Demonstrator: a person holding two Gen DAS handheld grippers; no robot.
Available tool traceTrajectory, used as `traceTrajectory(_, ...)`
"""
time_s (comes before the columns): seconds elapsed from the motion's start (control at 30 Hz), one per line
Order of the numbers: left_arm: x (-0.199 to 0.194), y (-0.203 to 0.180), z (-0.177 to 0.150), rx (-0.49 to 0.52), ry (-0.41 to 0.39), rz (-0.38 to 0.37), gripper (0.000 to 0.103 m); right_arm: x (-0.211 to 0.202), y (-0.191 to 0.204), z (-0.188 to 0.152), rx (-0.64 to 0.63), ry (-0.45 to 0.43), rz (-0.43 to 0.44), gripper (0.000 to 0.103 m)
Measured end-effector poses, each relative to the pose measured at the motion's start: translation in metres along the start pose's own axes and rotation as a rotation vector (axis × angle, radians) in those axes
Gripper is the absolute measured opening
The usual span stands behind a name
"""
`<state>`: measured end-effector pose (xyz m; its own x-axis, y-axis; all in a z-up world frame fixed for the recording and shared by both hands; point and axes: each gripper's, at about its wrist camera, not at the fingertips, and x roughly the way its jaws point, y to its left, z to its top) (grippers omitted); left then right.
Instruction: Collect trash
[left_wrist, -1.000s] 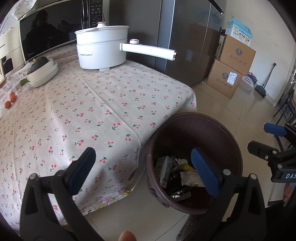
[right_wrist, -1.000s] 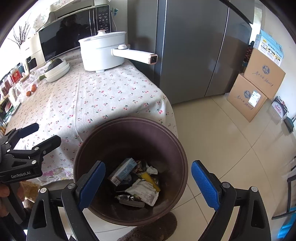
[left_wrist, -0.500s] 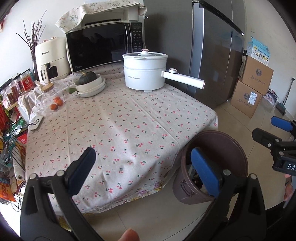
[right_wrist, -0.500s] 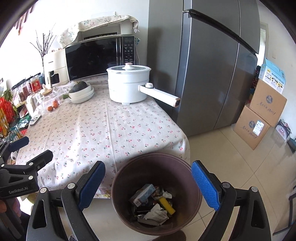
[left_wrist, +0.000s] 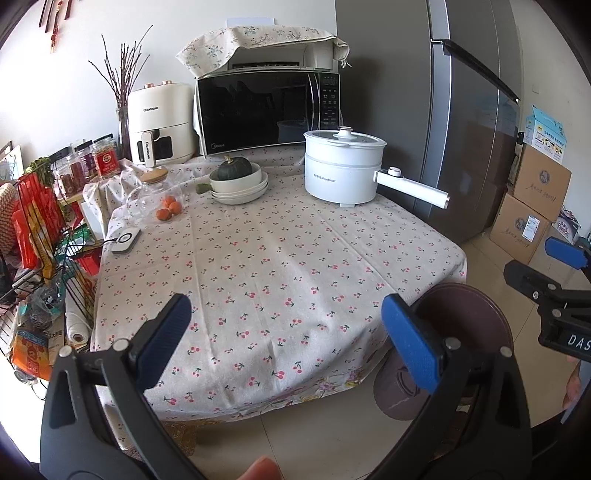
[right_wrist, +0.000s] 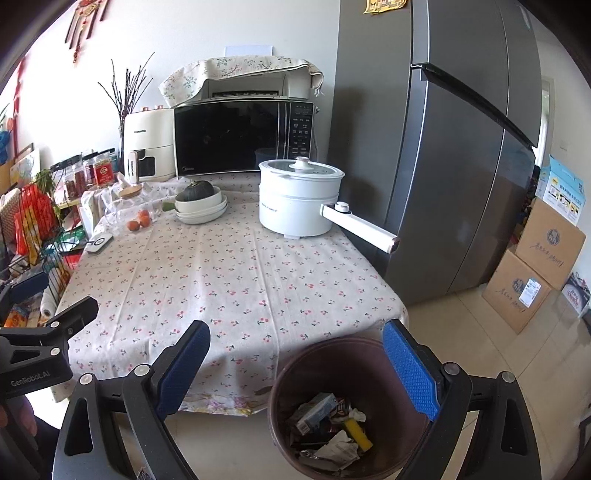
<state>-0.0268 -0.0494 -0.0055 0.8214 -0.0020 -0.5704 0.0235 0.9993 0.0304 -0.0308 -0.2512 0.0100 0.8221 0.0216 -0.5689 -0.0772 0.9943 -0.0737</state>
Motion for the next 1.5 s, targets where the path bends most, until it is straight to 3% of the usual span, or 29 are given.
traceTrajectory(1.5,-0.0064,0.0057,-0.0009,-0.022,-0.017,-0.006,0.102,0.0082,0.0073,0.001,0.015,0.014,0.008,0.096)
